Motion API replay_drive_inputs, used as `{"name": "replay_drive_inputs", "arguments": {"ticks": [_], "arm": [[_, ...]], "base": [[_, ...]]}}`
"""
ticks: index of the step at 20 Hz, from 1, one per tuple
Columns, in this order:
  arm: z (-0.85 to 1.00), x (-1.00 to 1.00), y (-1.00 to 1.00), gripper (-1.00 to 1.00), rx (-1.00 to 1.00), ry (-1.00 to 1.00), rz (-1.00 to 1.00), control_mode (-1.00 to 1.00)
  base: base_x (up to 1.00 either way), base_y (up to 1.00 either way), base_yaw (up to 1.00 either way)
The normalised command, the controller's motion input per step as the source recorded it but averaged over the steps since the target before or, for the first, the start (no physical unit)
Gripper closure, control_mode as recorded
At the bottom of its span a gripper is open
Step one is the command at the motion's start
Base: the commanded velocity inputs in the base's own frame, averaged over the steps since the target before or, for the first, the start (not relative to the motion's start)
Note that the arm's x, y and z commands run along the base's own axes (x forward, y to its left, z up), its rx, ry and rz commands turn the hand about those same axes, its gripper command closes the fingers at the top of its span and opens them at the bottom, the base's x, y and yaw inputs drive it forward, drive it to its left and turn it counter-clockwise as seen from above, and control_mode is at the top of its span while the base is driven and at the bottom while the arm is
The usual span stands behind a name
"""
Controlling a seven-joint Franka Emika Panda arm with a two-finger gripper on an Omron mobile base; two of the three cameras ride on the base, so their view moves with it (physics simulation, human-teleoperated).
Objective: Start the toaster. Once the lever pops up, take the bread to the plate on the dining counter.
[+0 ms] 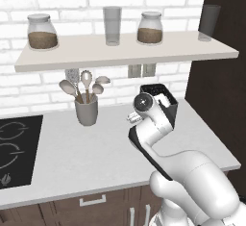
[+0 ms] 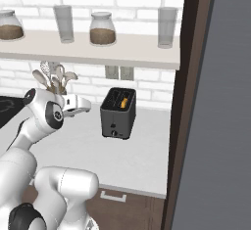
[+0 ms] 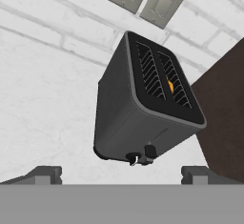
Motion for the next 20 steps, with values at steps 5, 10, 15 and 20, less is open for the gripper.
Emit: {"name": "replay_drive_inputs", "arguments": {"ticks": [5,10,15,20], "arm": [[0.0,0.0,0.0,-1.0,0.0,0.0,0.0,-1.0],[0.0,0.0,0.0,-1.0,0.0,0.0,0.0,-1.0],[0.0,0.0,0.0,-1.0,0.0,0.0,0.0,-1.0],[0.0,0.0,0.0,-1.0,0.0,0.0,0.0,-1.0]], "base": [[0.0,0.0,0.0],[0.0,0.0,0.0],[0.0,0.0,0.0],[0.0,0.0,0.0]]}}
